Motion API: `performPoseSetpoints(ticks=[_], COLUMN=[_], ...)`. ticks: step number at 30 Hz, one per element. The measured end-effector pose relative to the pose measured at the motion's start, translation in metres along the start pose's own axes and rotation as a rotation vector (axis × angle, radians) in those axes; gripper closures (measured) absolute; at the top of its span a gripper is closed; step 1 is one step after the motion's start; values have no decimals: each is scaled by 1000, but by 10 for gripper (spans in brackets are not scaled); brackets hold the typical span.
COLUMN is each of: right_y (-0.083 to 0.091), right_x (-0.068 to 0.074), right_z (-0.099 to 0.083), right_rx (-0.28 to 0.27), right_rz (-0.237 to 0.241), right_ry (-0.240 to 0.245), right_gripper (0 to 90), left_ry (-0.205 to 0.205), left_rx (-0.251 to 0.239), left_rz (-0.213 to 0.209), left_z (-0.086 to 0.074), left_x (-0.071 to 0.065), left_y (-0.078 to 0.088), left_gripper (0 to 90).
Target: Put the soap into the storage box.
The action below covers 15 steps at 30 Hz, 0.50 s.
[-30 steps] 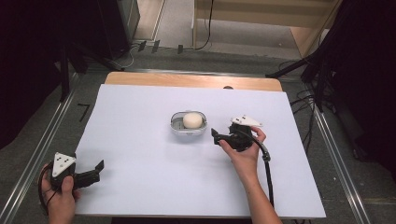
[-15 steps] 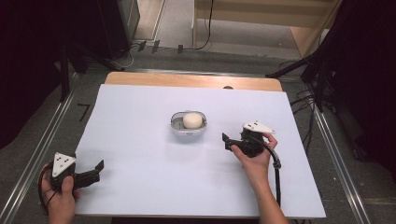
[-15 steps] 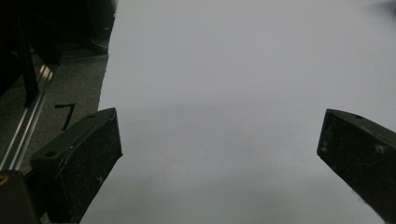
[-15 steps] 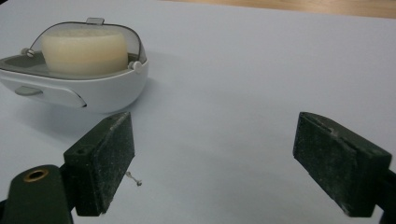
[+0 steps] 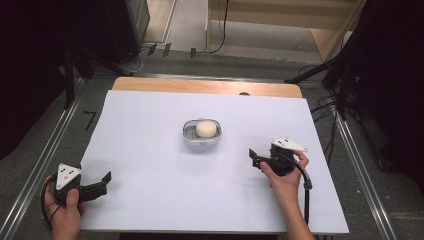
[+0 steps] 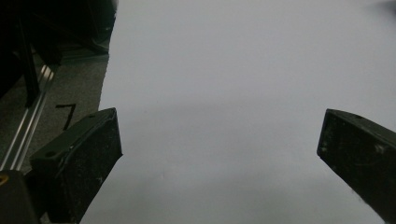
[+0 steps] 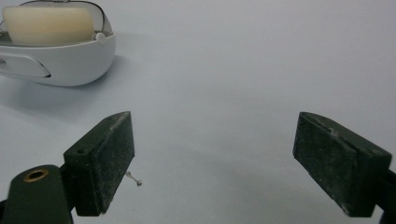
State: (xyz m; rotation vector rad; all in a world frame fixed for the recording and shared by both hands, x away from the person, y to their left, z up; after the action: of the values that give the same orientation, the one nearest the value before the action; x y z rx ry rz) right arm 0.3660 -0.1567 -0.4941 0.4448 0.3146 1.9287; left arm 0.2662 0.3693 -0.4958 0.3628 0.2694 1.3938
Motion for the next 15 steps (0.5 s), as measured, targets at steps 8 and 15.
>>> performPoseSetpoints(ticks=[8,15], right_y=[9,18], right_x=[-13,-23], right_z=[-10,-14], right_rx=[10,-2], right_rz=[-23,-31], right_ry=[-7,-8], right_gripper=[131,131], left_ry=[0,0], left_rx=[0,0], left_rz=[0,0], left_z=[0,0], left_x=[0,0], left_y=[0,0], left_gripper=[4,4])
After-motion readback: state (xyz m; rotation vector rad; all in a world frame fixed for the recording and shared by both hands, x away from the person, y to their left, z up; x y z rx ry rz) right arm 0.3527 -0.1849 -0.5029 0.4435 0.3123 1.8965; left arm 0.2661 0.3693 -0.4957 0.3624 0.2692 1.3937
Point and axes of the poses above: each handheld gripper's, and its own axes: y roughly backward along the jaws, z roughly out of its top, x roughly to its left, the point moved 6 cm from there along -y, roughly forward along the jaws, and after that the axes turned 9 degrees about -x, right-handed, at the moved point
